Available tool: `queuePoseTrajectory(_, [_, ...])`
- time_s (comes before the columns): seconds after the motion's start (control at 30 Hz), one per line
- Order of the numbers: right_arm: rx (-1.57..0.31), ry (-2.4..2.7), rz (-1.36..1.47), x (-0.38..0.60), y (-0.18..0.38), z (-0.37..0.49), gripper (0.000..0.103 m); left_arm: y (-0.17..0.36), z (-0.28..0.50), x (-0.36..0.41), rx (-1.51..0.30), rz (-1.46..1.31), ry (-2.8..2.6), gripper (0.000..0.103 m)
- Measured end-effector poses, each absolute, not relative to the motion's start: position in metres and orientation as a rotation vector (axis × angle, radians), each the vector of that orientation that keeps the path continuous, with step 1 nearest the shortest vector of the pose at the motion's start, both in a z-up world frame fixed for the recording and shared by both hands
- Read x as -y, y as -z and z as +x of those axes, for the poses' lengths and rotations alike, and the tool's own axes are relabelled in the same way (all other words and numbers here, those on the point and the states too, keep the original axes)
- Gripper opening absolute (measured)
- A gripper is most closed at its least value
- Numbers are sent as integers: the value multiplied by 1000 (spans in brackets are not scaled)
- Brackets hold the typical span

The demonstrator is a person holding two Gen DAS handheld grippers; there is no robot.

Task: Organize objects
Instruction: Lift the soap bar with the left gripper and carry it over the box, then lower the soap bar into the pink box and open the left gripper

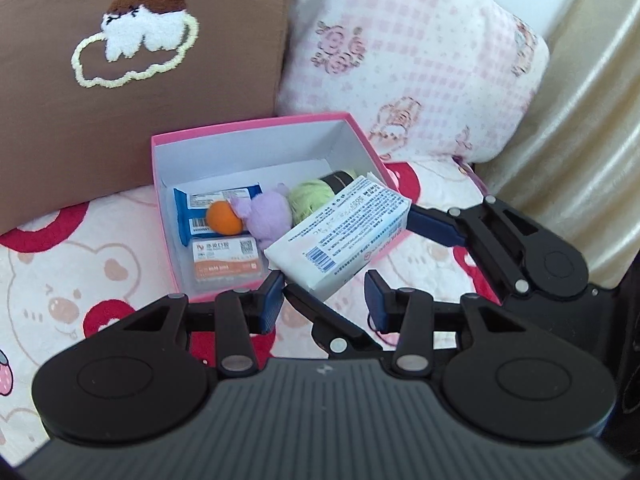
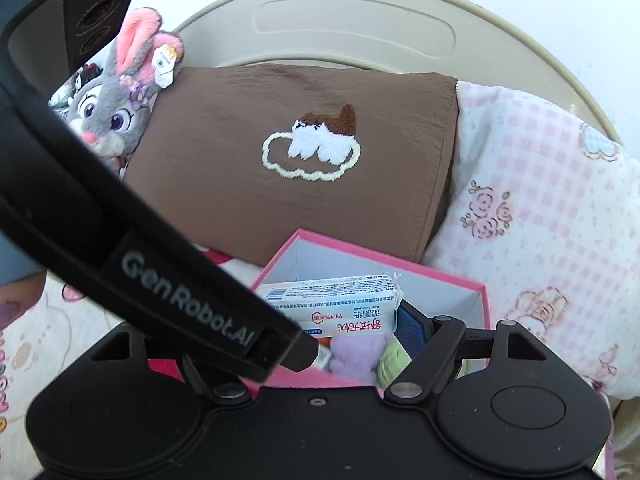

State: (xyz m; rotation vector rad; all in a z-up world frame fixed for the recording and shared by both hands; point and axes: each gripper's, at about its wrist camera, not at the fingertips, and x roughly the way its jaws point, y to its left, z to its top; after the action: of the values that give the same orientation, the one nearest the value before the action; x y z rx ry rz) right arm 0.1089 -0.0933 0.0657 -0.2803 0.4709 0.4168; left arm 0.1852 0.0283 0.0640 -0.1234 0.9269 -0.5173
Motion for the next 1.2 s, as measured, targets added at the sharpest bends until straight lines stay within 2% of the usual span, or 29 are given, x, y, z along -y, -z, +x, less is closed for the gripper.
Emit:
queuePoseTrajectory(0.27, [-484, -478, -186, 103, -65, 155, 81, -63, 232, -37, -957, -224, 501, 41])
queuePoseTrajectory(0.67, [-606, -519, -186, 109, -12, 237, 81, -9, 314, -7, -1084, -209, 428, 41])
queuePoseTrajectory(1.2, [-765, -532, -192, 108, 24, 309, 83, 43, 367, -5, -1086, -299, 409, 41])
